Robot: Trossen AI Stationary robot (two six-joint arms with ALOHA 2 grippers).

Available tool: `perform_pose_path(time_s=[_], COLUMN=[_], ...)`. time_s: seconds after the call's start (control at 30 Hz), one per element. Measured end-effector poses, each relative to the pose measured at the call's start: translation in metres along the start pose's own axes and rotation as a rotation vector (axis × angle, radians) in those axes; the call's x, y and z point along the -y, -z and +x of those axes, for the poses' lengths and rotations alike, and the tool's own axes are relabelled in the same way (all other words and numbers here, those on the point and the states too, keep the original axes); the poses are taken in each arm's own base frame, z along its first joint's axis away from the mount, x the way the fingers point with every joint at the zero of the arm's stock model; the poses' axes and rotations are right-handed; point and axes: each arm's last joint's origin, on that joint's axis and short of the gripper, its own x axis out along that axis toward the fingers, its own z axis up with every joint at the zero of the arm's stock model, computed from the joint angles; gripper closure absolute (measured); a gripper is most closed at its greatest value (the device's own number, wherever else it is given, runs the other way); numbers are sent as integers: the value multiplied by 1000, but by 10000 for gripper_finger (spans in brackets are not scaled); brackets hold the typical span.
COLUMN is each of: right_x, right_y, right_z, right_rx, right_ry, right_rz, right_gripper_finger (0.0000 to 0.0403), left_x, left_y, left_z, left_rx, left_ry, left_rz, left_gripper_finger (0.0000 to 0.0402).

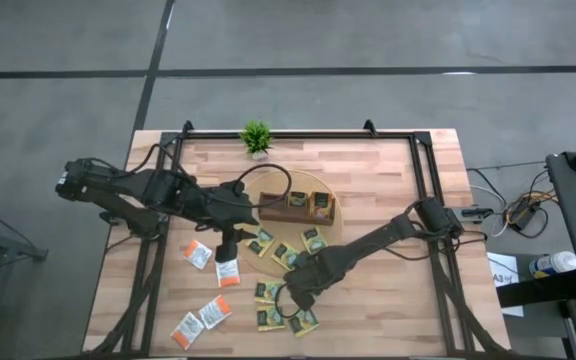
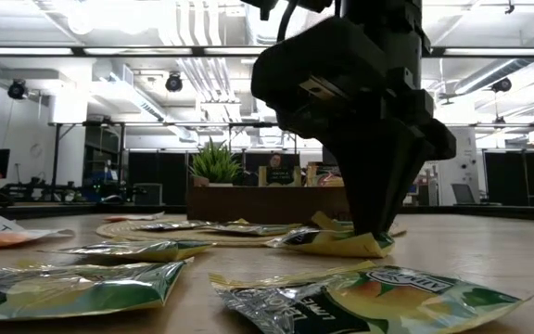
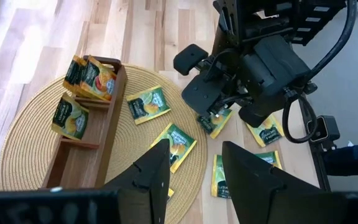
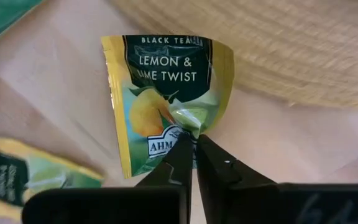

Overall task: Pick & Place Tea
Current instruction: Put the yellow tea bag into the middle section of the wooden organizer

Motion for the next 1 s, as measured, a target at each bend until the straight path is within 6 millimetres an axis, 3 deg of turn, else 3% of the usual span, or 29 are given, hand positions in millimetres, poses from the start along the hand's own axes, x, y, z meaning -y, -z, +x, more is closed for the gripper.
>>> perform_pose_path(time_s=[0.1,0.4,0.53,1.0], right_x=[1,9,19,24], right_y=[-1,4,6,4], right_z=[-13,-98,-127,-141], right_rx=[62,370,484,656], right_ry=[-4,-91,-77,70], right_rz=[0,-19,-63,-290], right_gripper_finger=[394,394,394,394], left_x=[0,2,-1,-22], left_y=[-1,-13,-19,-27], left_z=[0,-8,-11,0], left_rx=[15,99,142,168], left_ry=[4,22,22,-22], left_rz=[-4,-5,-17,-158], left_gripper_finger=[262,262,262,262])
